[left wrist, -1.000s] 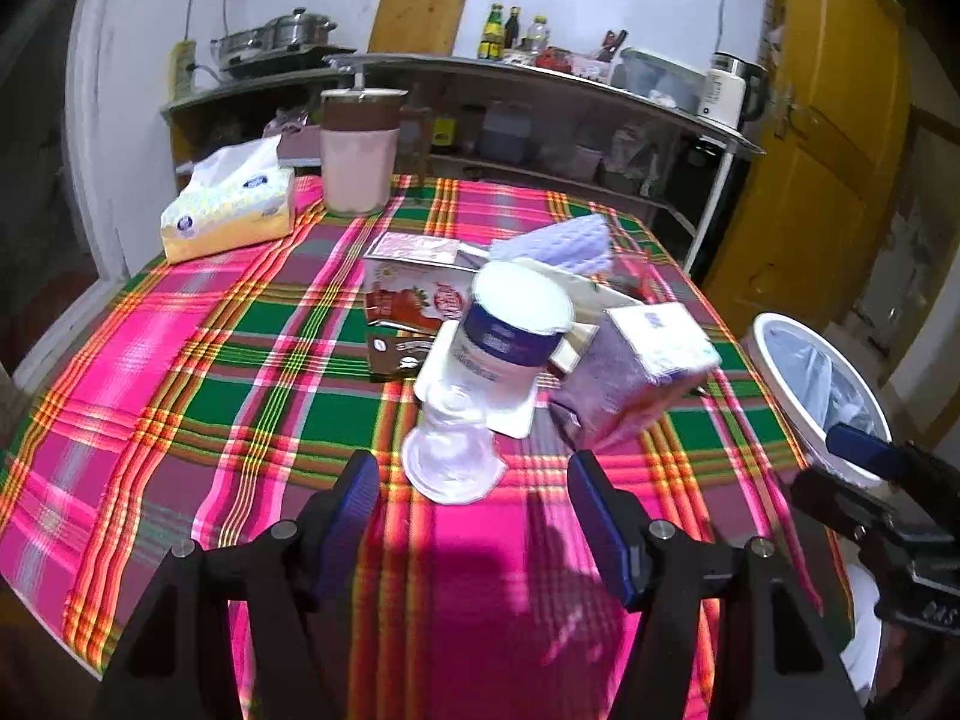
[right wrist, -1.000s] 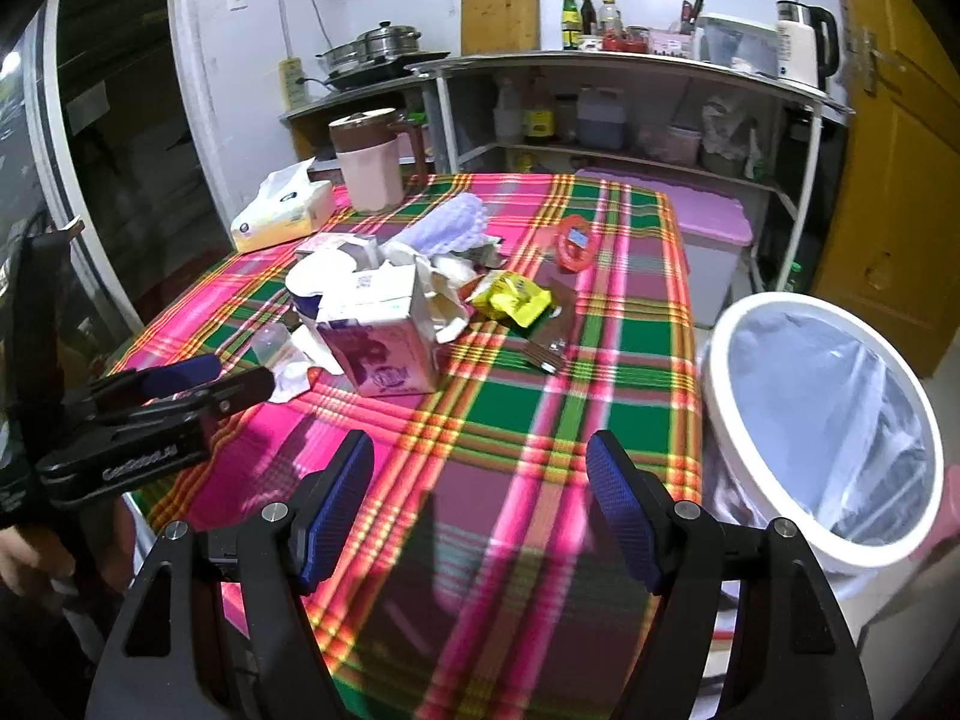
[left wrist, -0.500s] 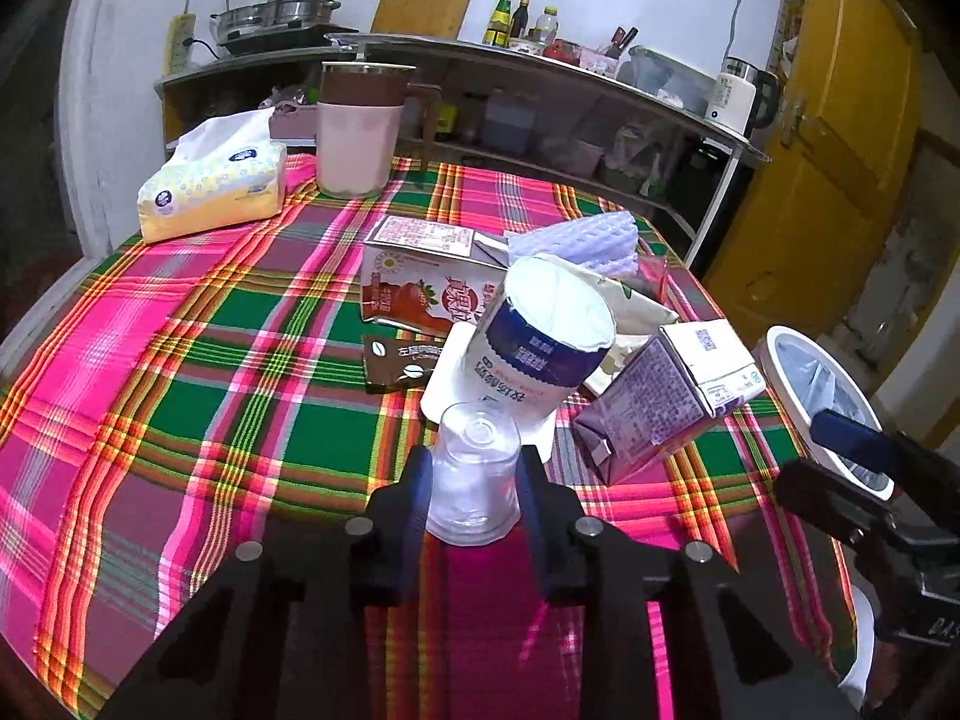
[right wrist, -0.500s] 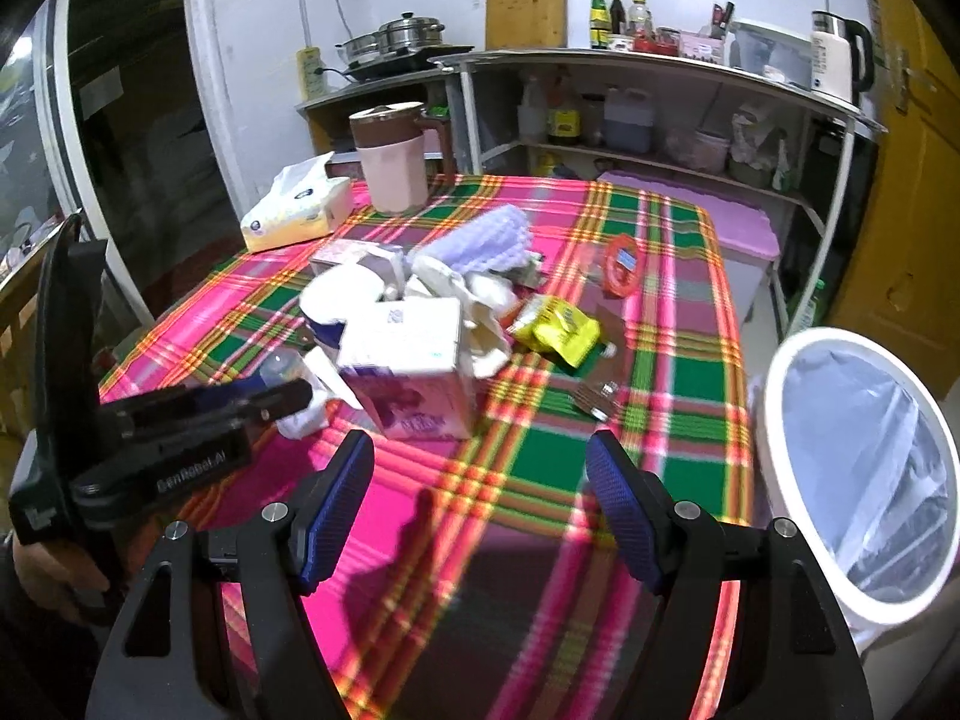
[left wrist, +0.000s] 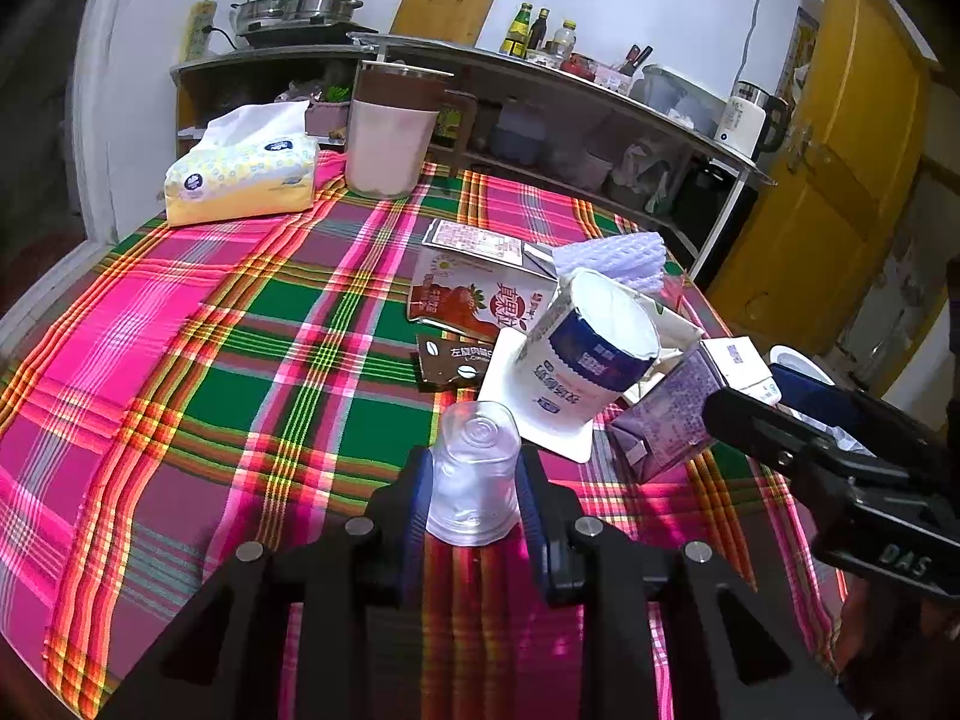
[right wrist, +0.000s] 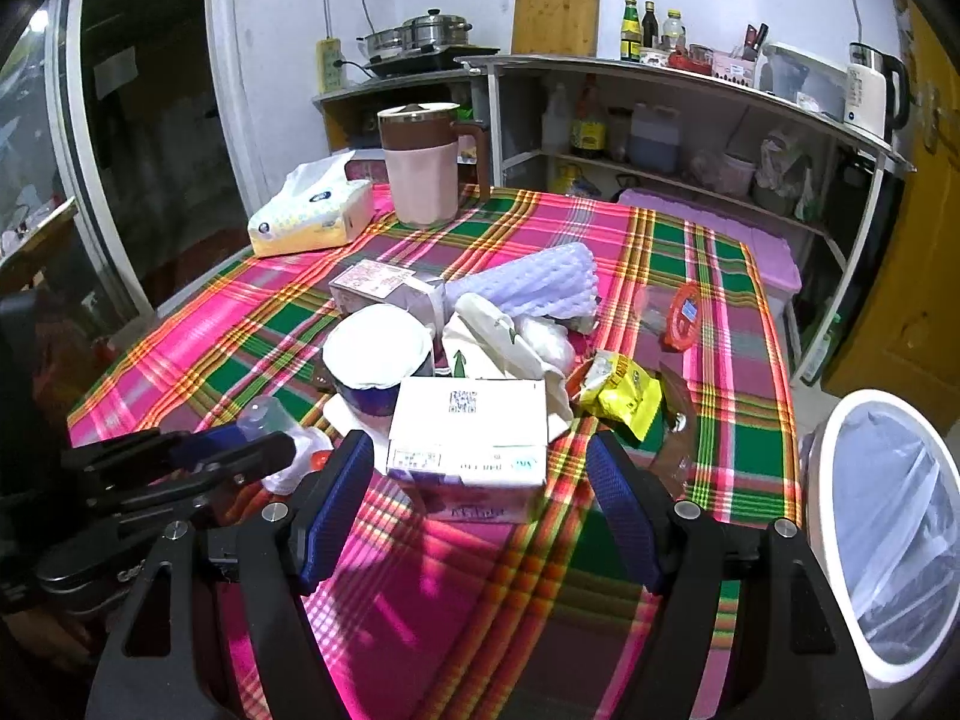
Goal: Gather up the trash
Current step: 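Grasp the clear plastic cup with the left tool while the right tool grasps the milk carton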
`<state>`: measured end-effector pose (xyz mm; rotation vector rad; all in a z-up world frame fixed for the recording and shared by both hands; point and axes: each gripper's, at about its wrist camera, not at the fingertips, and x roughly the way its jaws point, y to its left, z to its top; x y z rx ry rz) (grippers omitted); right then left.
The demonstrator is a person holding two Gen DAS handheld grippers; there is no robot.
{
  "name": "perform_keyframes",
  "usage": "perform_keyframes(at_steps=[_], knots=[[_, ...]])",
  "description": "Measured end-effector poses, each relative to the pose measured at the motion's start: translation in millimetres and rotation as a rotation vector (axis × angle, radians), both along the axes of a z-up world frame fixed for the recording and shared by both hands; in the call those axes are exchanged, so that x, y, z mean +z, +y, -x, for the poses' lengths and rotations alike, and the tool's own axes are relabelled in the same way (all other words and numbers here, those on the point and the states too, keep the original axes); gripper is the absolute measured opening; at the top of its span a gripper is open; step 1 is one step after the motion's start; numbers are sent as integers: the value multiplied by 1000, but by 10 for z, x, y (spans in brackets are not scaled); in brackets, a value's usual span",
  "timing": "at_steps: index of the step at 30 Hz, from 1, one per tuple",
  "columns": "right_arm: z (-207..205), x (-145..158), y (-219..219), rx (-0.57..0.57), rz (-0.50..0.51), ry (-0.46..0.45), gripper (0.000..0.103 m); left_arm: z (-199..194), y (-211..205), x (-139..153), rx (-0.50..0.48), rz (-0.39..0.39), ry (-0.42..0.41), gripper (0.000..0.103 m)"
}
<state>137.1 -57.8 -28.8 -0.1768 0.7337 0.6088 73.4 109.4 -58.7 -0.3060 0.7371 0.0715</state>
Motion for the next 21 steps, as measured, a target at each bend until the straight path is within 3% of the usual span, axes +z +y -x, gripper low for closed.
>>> perform_keyframes(at_steps=[6,8,21], knots=[[-80,-21,115,-6,35,-4,72,-14,46,-6,-8,8,-6,29],[-56,-21,124,4,37,-12,56,-7,44,-6,-6,7,-5,29],[133,145,-186,-29,-38,-23,55,92,-135,173,-37,-12,-36,29]])
